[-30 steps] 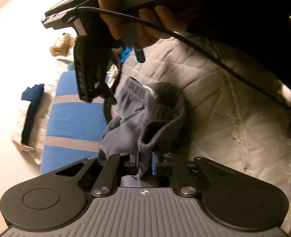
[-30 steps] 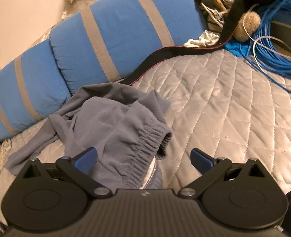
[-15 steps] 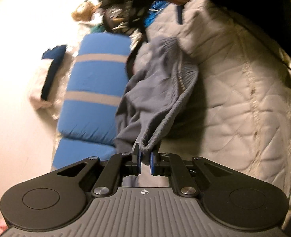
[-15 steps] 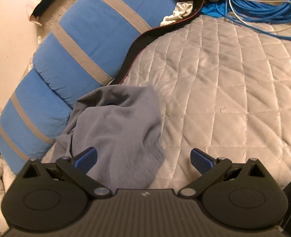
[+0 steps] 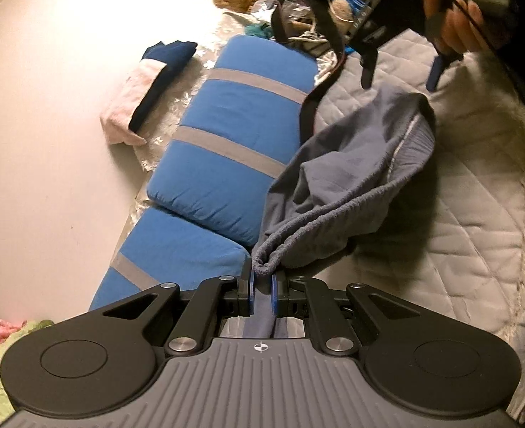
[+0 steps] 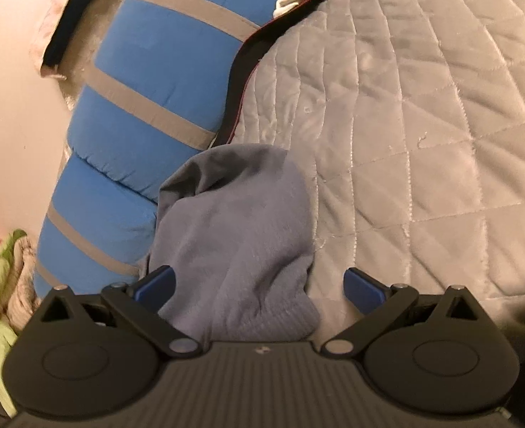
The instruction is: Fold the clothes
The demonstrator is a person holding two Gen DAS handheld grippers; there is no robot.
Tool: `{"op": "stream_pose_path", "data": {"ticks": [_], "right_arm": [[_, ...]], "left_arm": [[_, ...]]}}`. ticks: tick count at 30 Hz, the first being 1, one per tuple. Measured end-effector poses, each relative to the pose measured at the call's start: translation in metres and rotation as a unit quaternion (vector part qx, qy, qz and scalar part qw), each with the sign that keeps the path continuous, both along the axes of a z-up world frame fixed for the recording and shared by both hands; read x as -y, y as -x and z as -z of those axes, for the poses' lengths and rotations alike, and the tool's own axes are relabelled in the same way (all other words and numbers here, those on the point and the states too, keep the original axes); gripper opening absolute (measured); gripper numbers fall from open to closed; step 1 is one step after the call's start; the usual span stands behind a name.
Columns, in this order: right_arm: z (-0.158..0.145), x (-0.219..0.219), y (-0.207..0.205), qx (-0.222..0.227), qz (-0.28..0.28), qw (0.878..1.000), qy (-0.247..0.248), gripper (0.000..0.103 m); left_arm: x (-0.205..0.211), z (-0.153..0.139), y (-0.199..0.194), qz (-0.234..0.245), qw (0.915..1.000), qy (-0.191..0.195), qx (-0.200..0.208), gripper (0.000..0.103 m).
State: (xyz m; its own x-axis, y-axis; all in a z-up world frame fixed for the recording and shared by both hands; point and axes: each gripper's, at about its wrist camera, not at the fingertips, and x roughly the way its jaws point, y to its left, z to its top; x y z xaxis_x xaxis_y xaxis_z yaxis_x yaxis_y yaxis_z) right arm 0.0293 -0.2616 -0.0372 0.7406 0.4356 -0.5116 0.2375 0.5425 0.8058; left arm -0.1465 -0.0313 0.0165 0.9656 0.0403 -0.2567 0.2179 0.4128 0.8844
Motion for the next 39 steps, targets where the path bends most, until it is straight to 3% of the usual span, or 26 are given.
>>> {"op": "stream_pose_path", "data": {"ticks": [7, 10, 12, 14, 18, 22, 23, 24, 27, 30, 33, 35, 36, 37, 38, 39], "right_arm": [[0.002, -0.002, 0.005, -0.001, 0.005, 1.000, -0.008, 0.087], [-0.001, -0.001, 0.015, 0.006, 0.010, 1.000, -0.001, 0.074], [-0.003, 0.000, 0.022, 0.010, 0.012, 1.000, 0.004, 0.058], [-0.003, -0.001, 0.022, -0.002, 0.007, 1.000, 0.024, 0.049], [0.003, -0.004, 0.017, -0.027, -0.001, 0.998, 0.049, 0.042], [0.013, -0.010, 0.003, -0.045, -0.012, 0.998, 0.041, 0.031], [0.016, -0.013, -0.001, -0.048, -0.017, 0.998, 0.034, 0.022], [0.018, -0.015, -0.003, -0.046, -0.026, 0.998, 0.029, 0.006], [0.006, -0.020, -0.004, -0.040, -0.040, 0.996, 0.070, 0.004], [-0.024, -0.012, 0.003, -0.005, -0.029, 0.990, 0.135, 0.003], [-0.060, -0.008, 0.018, 0.038, 0.006, 0.968, 0.247, 0.001], [-0.069, -0.007, 0.022, 0.042, 0.021, 0.955, 0.293, 0.004], [-0.071, -0.005, 0.024, 0.040, 0.028, 0.951, 0.306, 0.008], [-0.068, -0.006, 0.026, 0.034, 0.022, 0.957, 0.289, 0.013], [-0.065, -0.006, 0.028, 0.029, 0.017, 0.962, 0.272, 0.041], [-0.062, -0.006, 0.030, 0.023, 0.011, 0.967, 0.255, 0.055]], "left_arm": [[-0.005, -0.007, -0.014, -0.036, 0.9990, 0.027, 0.002, 0.008], [-0.008, -0.007, -0.022, -0.055, 0.9979, 0.033, 0.001, 0.008], [-0.010, -0.006, -0.027, -0.067, 0.9970, 0.039, 0.001, 0.008], [-0.012, -0.005, -0.031, -0.076, 0.9962, 0.042, 0.001, 0.008], [-0.016, -0.006, -0.037, -0.083, 0.9953, 0.050, -0.001, 0.008], [-0.018, -0.009, -0.041, -0.083, 0.9950, 0.056, -0.003, 0.008], [-0.019, -0.009, -0.041, -0.083, 0.9948, 0.058, -0.004, 0.008], [-0.019, -0.010, -0.041, -0.082, 0.9948, 0.061, -0.005, 0.008], [-0.020, -0.010, -0.040, -0.076, 0.9951, 0.062, -0.007, 0.008], [-0.019, -0.008, -0.033, -0.062, 0.9967, 0.052, -0.007, 0.008], [-0.015, -0.002, -0.020, -0.035, 0.9990, 0.025, -0.011, 0.008], [-0.011, 0.005, -0.013, -0.016, 0.9997, 0.001, -0.018, 0.008], [-0.010, 0.008, -0.009, -0.006, 0.9997, -0.007, -0.025, 0.008], [-0.009, 0.011, -0.006, 0.002, 0.9994, -0.014, -0.031, 0.008], [-0.007, 0.012, -0.003, 0.006, 0.9992, -0.017, -0.035, 0.008], [-0.006, 0.014, -0.001, 0.009, 0.9991, -0.021, -0.037, 0.008]]}}
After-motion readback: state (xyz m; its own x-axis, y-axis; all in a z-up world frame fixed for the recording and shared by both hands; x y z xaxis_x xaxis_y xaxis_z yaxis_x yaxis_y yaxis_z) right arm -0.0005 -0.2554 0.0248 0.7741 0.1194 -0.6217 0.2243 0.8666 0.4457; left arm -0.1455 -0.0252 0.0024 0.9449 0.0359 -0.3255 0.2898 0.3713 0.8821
